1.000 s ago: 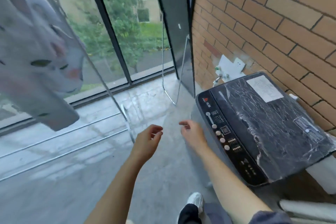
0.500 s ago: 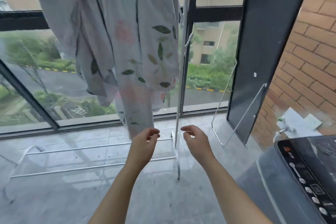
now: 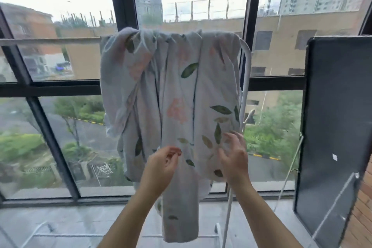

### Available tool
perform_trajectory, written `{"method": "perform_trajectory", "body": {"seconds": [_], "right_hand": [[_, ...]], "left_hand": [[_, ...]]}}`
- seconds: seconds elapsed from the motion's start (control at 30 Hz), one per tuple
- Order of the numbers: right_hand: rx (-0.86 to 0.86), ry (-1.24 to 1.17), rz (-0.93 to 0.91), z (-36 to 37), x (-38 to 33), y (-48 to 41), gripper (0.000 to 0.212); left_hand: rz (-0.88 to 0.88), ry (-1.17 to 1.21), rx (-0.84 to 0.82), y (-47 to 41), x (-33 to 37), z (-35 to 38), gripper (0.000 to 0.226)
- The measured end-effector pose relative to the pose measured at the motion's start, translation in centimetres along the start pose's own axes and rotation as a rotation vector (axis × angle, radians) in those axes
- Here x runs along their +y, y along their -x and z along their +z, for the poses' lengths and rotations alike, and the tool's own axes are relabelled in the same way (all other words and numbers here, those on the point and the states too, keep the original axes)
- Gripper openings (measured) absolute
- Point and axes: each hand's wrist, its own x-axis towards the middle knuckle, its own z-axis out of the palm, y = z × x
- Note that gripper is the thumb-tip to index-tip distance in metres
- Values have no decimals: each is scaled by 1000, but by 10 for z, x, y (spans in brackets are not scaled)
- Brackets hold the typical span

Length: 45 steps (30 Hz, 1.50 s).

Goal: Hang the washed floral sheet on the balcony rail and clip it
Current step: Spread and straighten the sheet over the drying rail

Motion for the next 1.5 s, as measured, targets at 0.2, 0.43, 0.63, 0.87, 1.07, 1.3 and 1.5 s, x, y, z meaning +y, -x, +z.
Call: {"method": "perform_trajectory", "body": {"seconds": [0.2, 0.43, 0.63, 0.87, 1.07, 1.3, 1.5], "right_hand": [[71, 46, 45, 13, -34, -96, 87], [110, 126, -38, 17, -58, -151, 15], [198, -17, -71, 15, -74, -166, 11], [179, 225, -241, 10, -106, -193, 21], [385, 407, -390, -18, -170, -271, 39], [190, 622, -6, -36, -170, -342, 31], [-258, 359, -376, -31, -157, -330, 23]], "left_hand": [[270, -154, 117, -99, 23, -24, 15], [562, -270, 127, -196, 76, -29, 15], [697, -394, 265, -252, 102, -44, 26], [460, -640, 145, -324, 101, -48, 50], [475, -710, 327, -343, 88, -35, 51], [580, -651, 540, -349, 88, -40, 31], [567, -665, 605, -354, 92, -36, 27]]}}
